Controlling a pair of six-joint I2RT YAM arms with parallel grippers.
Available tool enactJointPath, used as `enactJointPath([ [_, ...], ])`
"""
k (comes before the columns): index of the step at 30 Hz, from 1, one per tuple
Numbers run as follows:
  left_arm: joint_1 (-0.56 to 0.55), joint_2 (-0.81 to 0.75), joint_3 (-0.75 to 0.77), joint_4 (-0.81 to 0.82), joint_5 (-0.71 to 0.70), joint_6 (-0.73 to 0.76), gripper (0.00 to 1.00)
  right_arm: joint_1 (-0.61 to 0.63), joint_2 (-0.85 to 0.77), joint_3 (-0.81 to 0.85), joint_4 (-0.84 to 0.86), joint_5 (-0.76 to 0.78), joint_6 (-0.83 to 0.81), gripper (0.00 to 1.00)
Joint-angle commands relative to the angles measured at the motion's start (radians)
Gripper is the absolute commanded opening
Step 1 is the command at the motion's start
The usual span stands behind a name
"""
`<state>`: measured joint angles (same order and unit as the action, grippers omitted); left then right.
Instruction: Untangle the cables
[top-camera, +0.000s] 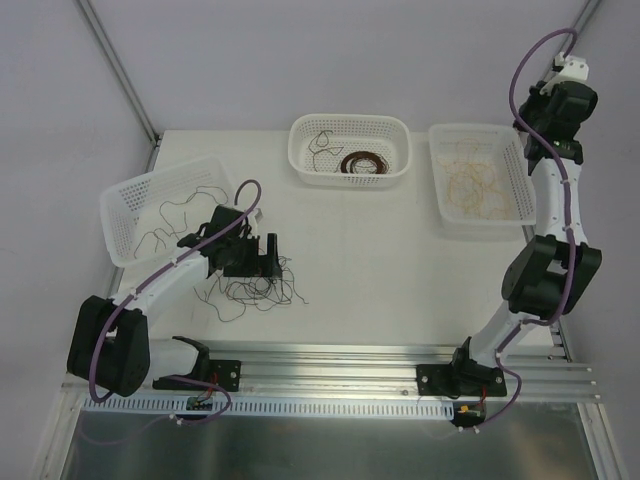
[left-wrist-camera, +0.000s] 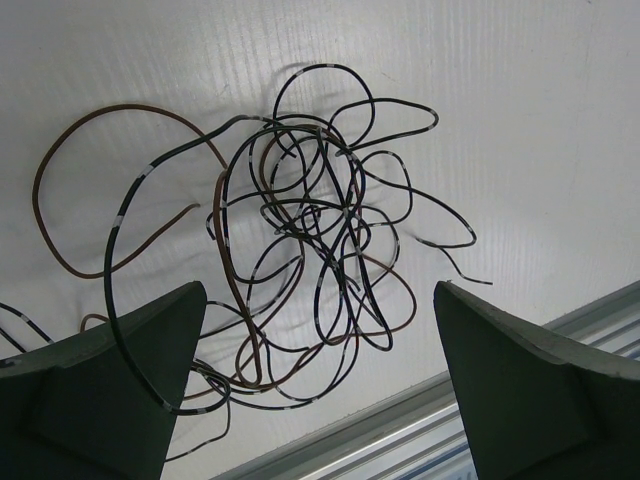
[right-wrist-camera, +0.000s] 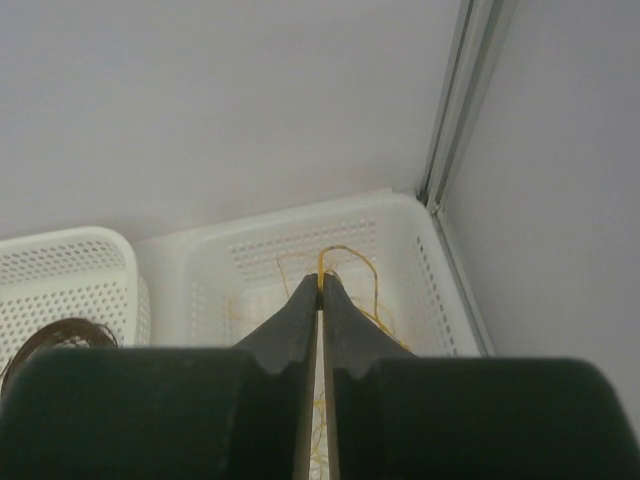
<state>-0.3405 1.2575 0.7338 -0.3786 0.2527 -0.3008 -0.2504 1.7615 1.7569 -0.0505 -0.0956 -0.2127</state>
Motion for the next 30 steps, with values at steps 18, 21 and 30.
enactJointPath([
  [18, -0.002, -0.023, -0.019, 0.023, 0.037, -0.06, 0.99, 0.0, 0.372, 0.132, -0.459, -0.299, 0.17, 0.39],
  [21, -0.002, -0.046, -0.027, 0.023, 0.033, -0.067, 0.99, 0.003, 0.284, 0.073, -0.419, -0.293, 0.174, 0.59],
  [30, -0.002, -0.101, -0.031, 0.023, -0.027, -0.118, 0.99, 0.098, -0.035, 0.009, -0.488, -0.207, 0.15, 0.93],
])
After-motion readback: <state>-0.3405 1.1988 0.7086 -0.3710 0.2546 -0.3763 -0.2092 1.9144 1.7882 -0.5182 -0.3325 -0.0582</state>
